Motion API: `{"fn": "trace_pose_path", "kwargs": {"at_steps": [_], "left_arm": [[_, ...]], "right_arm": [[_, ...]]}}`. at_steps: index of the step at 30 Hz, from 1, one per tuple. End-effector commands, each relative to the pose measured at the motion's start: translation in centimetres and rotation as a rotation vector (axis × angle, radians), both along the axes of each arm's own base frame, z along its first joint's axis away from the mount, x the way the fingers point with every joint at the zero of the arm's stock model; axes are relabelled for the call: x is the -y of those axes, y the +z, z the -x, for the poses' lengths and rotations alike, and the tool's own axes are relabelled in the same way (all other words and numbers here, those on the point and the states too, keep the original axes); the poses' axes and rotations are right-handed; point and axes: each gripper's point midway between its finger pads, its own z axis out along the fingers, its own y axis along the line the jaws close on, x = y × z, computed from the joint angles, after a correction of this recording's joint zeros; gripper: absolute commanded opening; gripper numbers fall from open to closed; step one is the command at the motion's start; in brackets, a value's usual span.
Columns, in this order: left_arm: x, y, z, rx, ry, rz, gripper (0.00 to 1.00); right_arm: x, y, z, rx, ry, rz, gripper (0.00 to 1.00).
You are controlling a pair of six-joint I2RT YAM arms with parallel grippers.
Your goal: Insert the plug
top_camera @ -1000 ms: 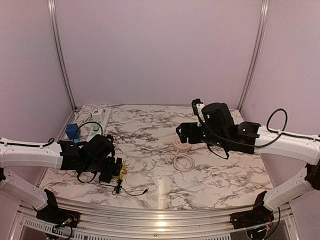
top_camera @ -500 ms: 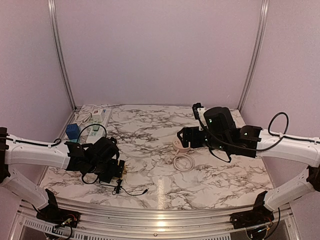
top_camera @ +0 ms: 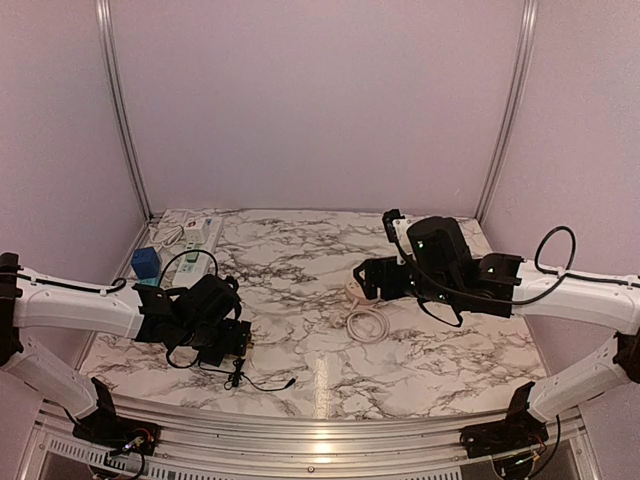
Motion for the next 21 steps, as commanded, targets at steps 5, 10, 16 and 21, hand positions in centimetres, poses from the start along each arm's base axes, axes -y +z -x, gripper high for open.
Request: {"fn": "trace_pose_path", "kwargs": {"at_steps": [5,10,16,21], "left_arm": [[-0.6,-0.8,0.8,-0.018,-0.01,-0.016,0.86],[-0.9,-1.1,0.9,-0.02,-0.005,-0.023,0.78],[-0.6,-1.3,0.8,-0.022,-0.015,-0.024,0.74],[-0.7,-1.4,0.8,-0.023,-0.014,-0.029,0.74]], "right_arm": [[-0.6,1.0,-0.2,0.02,0.017,-0.027,0.87],[-0.9,0.9,-0.3,0.013,0.026,-0.025,0.87],[-1.3,0.9,-0.3,0.003,0.042,-0.026,0.87],[-1.7,1.2,-0.3,0.004,0.054,-0.027,0.87]]}}
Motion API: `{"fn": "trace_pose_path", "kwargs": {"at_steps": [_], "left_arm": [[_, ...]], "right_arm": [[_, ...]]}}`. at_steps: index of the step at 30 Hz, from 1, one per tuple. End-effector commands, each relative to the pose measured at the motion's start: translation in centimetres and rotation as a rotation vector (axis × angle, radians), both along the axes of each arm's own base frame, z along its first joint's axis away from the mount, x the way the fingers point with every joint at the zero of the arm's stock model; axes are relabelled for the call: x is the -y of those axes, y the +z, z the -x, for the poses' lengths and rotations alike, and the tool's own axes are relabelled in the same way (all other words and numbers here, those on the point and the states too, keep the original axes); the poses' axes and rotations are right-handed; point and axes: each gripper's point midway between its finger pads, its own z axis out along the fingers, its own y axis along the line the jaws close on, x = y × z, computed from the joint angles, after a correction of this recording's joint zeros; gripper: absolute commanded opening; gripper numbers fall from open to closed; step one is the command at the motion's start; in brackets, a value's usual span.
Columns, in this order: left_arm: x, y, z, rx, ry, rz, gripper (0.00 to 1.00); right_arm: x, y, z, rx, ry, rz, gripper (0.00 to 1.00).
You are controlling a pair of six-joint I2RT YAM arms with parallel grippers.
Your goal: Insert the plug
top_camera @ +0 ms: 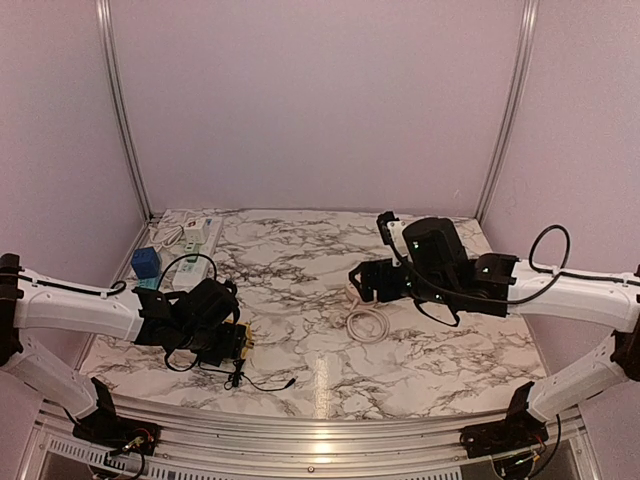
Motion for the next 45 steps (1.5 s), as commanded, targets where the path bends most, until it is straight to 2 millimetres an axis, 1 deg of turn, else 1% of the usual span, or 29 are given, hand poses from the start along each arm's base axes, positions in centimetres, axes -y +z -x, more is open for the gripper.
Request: {"fn": "trace_pose_path", "kwargs": {"at_steps": [1,3,6,7,8,10,13,16,19,22,24,29,32,33,34,38,43,45], "left_arm": [[-0.1,-0.5,0.2,-0.005,-0.012,-0.019,0.7],[0.0,-0.4,0.1,-0.002,-0.014,-0.021,0.61],[0.3,-0.5,0.0,0.001,-0.029,-0.016,0.41],[0.7,-0.3,0.0,0.005,-0.044,-0.004,0.37],[1.0,-0.1,0.1,0.012,-0.06,0.011,0.34],[1.6,1.0,0.0,0.046,-0.081,0.054,0.3],[3.1,3.1,-0.1,0.114,-0.135,0.109,0.27],[4.6,5.7,0.1,0.201,-0.214,0.142,0.26],[6.3,8.5,1.0,0.312,-0.315,0.146,0.25],[7.9,10.6,2.3,0.402,-0.415,0.14,0.24],[8.5,11.4,3.2,0.453,-0.473,0.111,0.23],[9.7,12.7,5.6,0.566,-0.569,0.046,0.22],[10.0,13.2,6.5,0.627,-0.6,0.007,0.22],[10.2,13.3,6.9,0.645,-0.612,-0.009,0.21],[10.3,13.4,7.3,0.661,-0.622,-0.021,0.21],[10.7,13.8,8.4,0.719,-0.648,-0.057,0.17],[10.8,14.1,9.1,0.753,-0.665,-0.047,0.17],[10.8,14.5,9.4,0.772,-0.67,-0.041,0.17]], "right_arm": [[-0.9,1.9,-0.4,0.022,0.025,-0.03,0.87],[-1.3,2.0,-0.3,0.021,0.04,-0.039,0.87],[-1.9,2.0,-0.1,0.012,0.066,-0.054,0.87],[-2.1,2.0,0.0,0.007,0.078,-0.058,0.87],[-2.3,1.9,0.2,0.0,0.091,-0.063,0.86],[-2.9,1.5,0.5,-0.015,0.122,-0.077,0.86],[-4.1,1.0,1.0,-0.043,0.173,-0.106,0.86],[-5.7,0.4,1.9,-0.095,0.251,-0.143,0.86],[-7.7,-0.2,3.5,-0.162,0.365,-0.196,0.86],[-9.5,-0.7,5.1,-0.224,0.47,-0.243,0.87],[-10.6,-0.8,6.2,-0.252,0.533,-0.267,0.87],[-12.8,-0.6,8.4,-0.282,0.658,-0.276,0.87],[-13.7,-0.9,9.8,-0.323,0.729,-0.289,0.88],[-14.2,-0.4,10.1,-0.315,0.755,-0.312,0.9],[-14.5,-0.4,10.5,-0.322,0.773,-0.318,0.93],[-14.9,-0.9,11.2,-0.338,0.803,-0.312,0.95],[-15.0,-1.7,12.3,-0.347,0.845,-0.289,0.95],[-15.0,-1.9,12.8,-0.36,0.871,-0.291,0.93]]}}
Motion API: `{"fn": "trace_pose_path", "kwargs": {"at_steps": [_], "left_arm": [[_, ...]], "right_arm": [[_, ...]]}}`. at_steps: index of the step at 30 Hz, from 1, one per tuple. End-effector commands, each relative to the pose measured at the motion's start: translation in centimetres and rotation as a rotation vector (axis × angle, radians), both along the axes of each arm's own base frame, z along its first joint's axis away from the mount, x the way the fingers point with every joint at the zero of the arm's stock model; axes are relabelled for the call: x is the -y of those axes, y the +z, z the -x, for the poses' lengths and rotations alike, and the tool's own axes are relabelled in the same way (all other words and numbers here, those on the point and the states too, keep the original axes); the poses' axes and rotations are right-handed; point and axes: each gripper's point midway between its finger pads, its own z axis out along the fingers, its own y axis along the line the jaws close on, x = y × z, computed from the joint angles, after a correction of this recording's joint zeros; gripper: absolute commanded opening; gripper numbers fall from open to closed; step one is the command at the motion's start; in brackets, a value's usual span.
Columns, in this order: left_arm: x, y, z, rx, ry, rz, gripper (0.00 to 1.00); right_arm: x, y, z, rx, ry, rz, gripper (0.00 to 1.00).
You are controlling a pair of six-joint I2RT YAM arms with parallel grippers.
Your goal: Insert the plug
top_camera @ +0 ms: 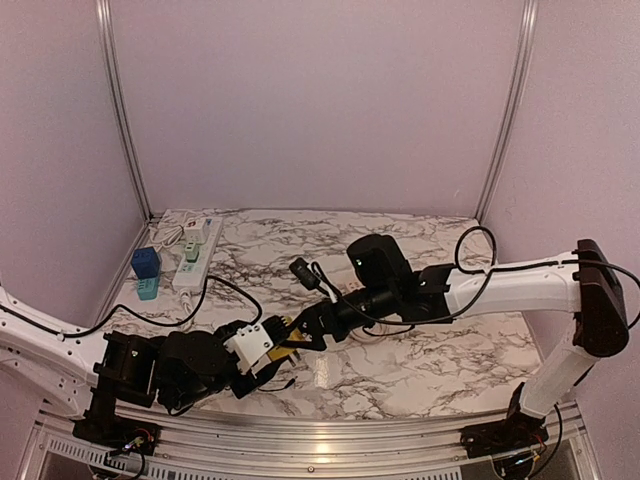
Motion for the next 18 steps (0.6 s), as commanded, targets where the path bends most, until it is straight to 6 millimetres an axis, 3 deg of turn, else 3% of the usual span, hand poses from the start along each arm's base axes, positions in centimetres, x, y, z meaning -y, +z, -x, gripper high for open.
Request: {"fn": "trace_pose_path", "kwargs": {"at_steps": [1,5,8,10,11,12,16,18], "left_arm": [[-0.2,2.1,0.1,0.076,0.007,0.058,0.17],[0.0,2.2,0.6,0.093,-0.015,0.048,0.2],[0.3,2.1,0.9,0.099,-0.026,0.041,0.3],[0.3,2.0,1.0,0.096,-0.027,0.045,0.42],[0.3,2.0,1.0,0.092,-0.025,0.052,0.51],[0.3,2.1,1.0,0.088,-0.023,0.061,0.6],[-0.4,2.8,1.2,0.062,-0.017,0.131,0.91],[-1.1,3.6,1.3,0.047,-0.017,0.191,0.99]], "right_arm": [[-0.9,0.8,1.3,0.008,0.085,-0.04,0.91],[-1.1,0.8,2.0,-0.015,0.132,-0.059,0.81],[-1.3,0.8,2.9,-0.031,0.193,-0.083,0.65],[-1.5,0.8,3.3,-0.041,0.226,-0.095,0.5],[-1.5,0.9,3.7,-0.05,0.252,-0.107,0.37],[-1.6,0.8,3.8,-0.057,0.266,-0.11,0.3],[-1.6,0.7,3.9,-0.035,0.28,-0.108,0.23],[-1.3,0.7,3.6,-0.007,0.27,-0.104,0.23]]}}
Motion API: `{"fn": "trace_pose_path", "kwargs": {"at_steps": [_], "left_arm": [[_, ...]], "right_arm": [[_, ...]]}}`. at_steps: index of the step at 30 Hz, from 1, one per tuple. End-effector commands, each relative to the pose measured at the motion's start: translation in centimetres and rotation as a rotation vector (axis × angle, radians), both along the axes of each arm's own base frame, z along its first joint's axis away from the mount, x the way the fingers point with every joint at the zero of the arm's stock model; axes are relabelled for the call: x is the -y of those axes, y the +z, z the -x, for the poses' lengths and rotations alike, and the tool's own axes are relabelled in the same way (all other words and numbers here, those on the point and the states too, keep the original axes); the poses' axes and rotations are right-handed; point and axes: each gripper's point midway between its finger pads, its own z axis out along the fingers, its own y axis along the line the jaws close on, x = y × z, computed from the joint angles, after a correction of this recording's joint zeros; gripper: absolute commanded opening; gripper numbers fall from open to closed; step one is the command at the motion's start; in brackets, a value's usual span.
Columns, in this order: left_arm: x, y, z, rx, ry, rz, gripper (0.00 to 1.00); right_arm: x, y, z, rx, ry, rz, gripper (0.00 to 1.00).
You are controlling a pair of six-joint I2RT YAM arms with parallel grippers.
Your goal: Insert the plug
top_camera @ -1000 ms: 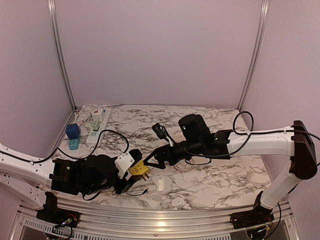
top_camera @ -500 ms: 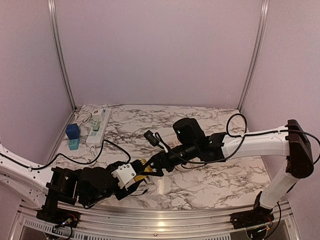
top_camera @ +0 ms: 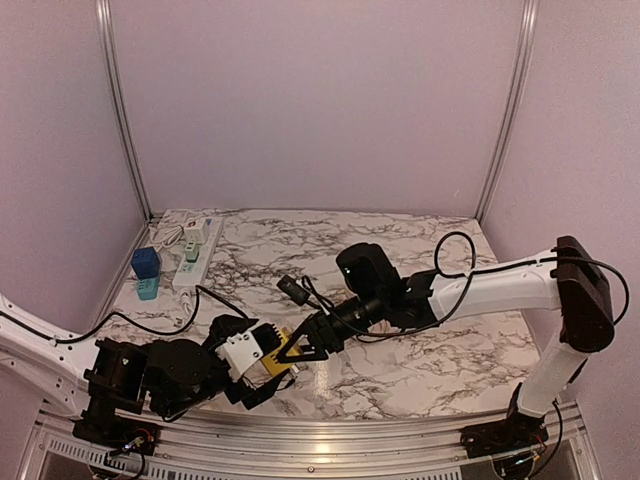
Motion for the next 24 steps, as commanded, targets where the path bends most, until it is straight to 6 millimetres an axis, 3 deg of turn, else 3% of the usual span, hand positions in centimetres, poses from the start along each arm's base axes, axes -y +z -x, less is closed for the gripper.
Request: {"fn": "trace_pose_path", "kwargs": {"at_steps": [1,9,14,19,24], "left_arm": [[-1.1,3.5,0.2,-0.037,0.011,0.215,0.99],[-4.3,6.7,0.2,-0.173,-0.018,0.53,0.99],[-4.9,7.8,0.6,-0.259,-0.104,0.666,0.99],[-3.9,7.9,1.3,-0.321,-0.193,0.723,0.99],[-1.5,8.3,3.1,-0.346,-0.324,0.694,0.99]], "right_arm": [[-0.2,2.1,0.3,0.098,0.052,-0.07,0.23],[1.4,3.9,-0.6,0.304,0.021,-0.123,0.23],[2.4,6.6,0.2,0.453,0.025,-0.241,0.24],[3.9,11.2,1.3,0.563,-0.028,-0.451,0.27],[4.9,12.9,1.7,0.578,-0.065,-0.555,0.27]]}}
